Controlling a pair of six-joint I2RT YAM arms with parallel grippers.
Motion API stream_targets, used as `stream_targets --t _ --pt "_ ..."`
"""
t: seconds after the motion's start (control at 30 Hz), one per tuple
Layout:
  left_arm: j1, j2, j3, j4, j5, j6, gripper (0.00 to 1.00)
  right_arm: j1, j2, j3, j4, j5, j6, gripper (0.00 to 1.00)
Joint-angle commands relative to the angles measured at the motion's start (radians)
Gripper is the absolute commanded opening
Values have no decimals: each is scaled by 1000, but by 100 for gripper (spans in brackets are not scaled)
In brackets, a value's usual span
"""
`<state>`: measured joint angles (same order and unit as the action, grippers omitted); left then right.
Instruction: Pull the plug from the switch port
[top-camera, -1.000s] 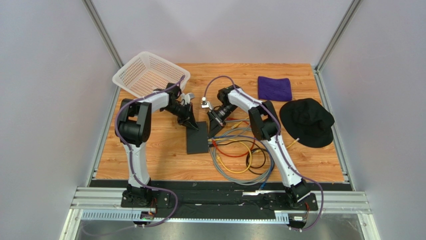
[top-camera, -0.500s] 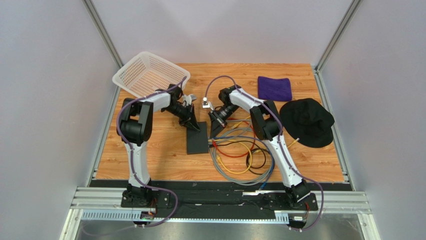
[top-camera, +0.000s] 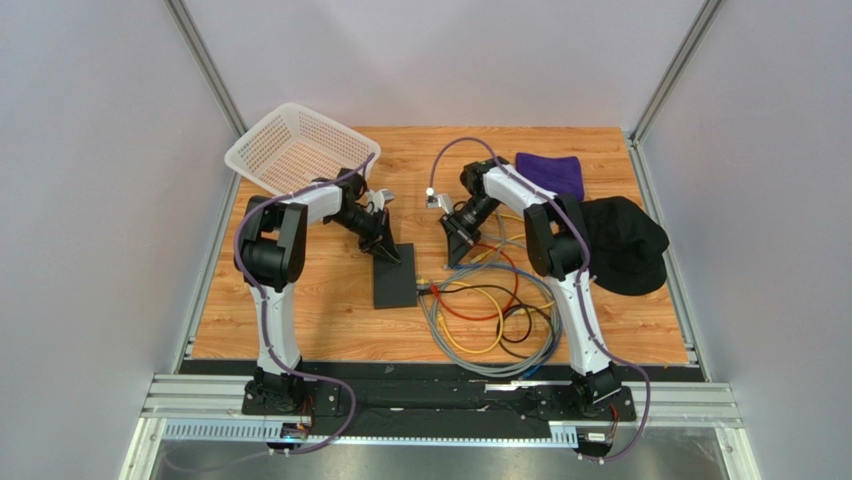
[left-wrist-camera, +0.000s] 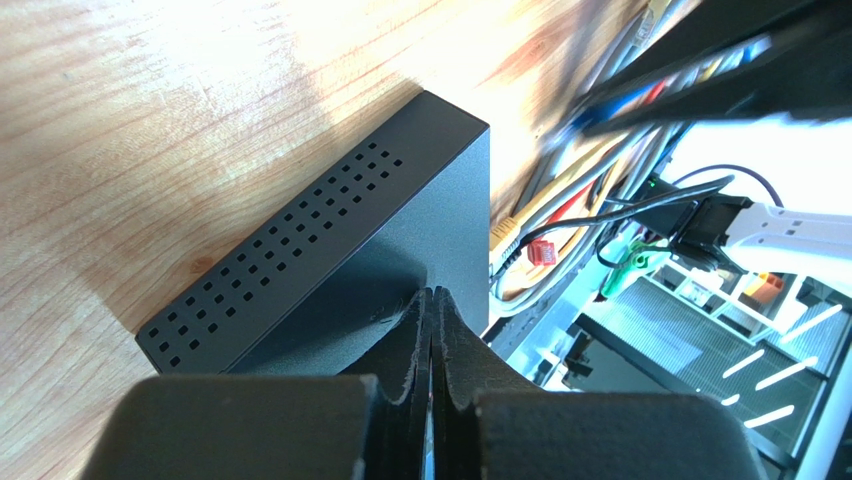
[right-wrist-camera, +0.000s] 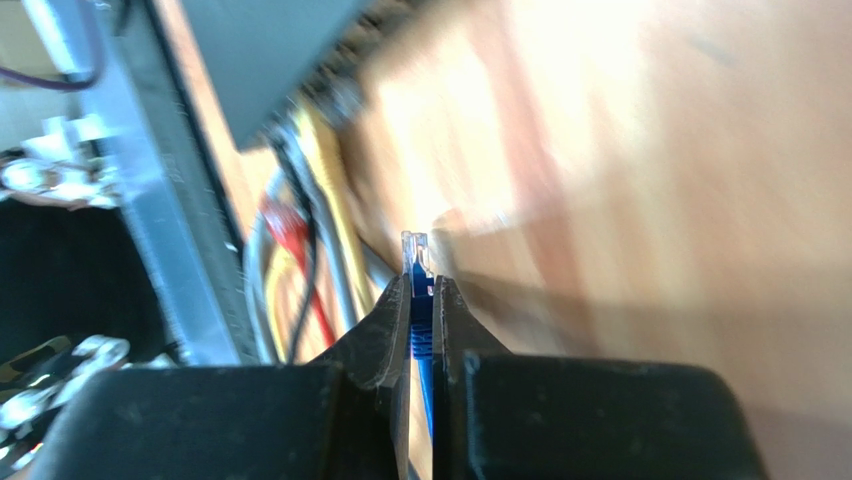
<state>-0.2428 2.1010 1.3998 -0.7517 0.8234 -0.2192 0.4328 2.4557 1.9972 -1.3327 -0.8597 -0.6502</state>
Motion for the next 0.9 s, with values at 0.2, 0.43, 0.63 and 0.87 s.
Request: stream_targets --t 0.2,0.43,0.63,0.87 --pt "-16 82 -30 17 -268 64 0 -172 -113 330 -208 387 -143 0" --pt "-20 60 -38 20 -282 58 0 -191 -129 390 -7 496 26 0" --pt "-26 -77 -30 40 -320 109 0 -160 -155 434 148 587 35 0" --pt "-26 -243 11 25 -294 150 26 -160 -161 494 299 496 156 0"
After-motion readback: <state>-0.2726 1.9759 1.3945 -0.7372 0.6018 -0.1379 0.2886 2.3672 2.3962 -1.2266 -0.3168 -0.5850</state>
